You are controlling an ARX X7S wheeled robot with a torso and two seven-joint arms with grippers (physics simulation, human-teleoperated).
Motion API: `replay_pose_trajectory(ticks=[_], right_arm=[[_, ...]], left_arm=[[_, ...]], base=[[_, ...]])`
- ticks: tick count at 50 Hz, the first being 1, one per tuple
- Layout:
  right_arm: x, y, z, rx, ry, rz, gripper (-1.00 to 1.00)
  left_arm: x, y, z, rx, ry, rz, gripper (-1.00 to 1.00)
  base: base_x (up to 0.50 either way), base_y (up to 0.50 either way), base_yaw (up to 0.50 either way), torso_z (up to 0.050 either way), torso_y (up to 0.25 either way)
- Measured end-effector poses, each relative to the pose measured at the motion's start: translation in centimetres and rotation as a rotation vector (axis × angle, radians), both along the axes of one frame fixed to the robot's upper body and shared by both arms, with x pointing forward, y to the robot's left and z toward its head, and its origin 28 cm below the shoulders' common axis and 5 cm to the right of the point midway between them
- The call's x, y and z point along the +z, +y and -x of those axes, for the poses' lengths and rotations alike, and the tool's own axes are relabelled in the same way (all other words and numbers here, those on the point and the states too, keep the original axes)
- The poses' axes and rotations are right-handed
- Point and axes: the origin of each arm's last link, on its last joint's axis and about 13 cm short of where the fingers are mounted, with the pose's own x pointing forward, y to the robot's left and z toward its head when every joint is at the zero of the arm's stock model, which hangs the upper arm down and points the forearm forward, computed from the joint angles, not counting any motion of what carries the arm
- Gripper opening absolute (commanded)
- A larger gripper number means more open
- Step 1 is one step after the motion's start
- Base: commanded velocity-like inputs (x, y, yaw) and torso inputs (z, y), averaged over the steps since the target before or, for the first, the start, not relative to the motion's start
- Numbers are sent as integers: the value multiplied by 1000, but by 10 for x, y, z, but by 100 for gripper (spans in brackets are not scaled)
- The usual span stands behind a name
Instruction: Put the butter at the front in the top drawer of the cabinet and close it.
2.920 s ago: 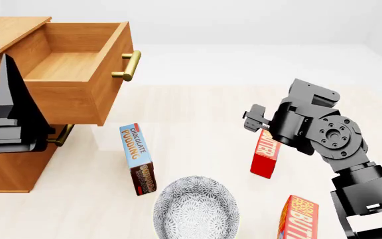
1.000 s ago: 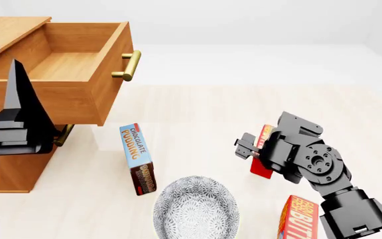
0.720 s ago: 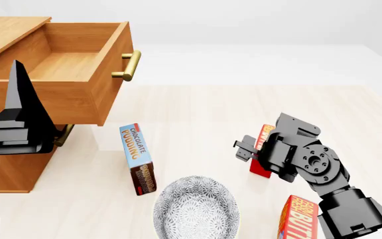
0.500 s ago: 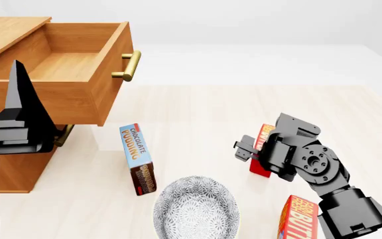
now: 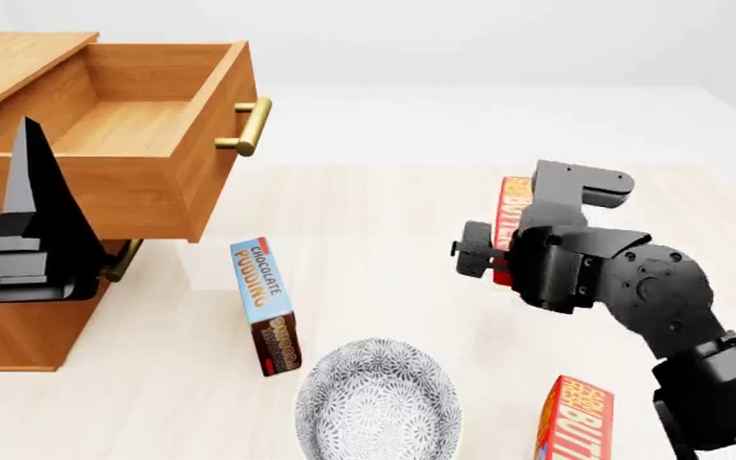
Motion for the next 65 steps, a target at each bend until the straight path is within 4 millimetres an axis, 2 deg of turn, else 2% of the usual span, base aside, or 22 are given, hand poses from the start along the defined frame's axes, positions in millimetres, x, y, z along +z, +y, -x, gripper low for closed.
replay_pose_trajectory(ticks=[13, 22, 29, 32, 35, 40, 47, 56, 65], right_arm=[[67, -4, 27, 206, -187, 232, -100], [99, -16, 42, 337, -405, 391, -100], [122, -28, 52, 419, -539, 508, -100], [131, -35, 55, 439, -576, 559, -100], [138, -42, 58, 462, -603, 607, -100], [149, -51, 62, 517, -642, 698, -100], [160, -62, 65, 609, -683, 847, -100], [171, -76, 71, 697, -699, 1013, -100], [181, -88, 74, 756, -686, 1131, -100]], left_arm=[[1, -3, 5, -22, 0, -32, 100], [1, -12, 17, -45, -6, -137, 100], [-1, -27, 25, -92, -20, -282, 100], [7, -28, 16, -114, 10, -350, 100], [24, -25, -2, -130, 49, -413, 100], [67, -19, -32, -128, 15, -537, 100], [121, -15, -62, -119, -43, -702, 100], [176, -17, -82, -93, -115, -907, 100], [208, -19, -89, -84, -155, -1071, 100]], base=[[0, 0, 0, 0, 1], [0, 0, 0, 0, 2], [0, 0, 0, 0, 1], [0, 0, 0, 0, 0], [0, 0, 0, 5, 0], [0, 0, 0, 0, 2], [0, 0, 0, 0, 1], [0, 0, 0, 0, 1], [0, 0, 0, 0, 1]])
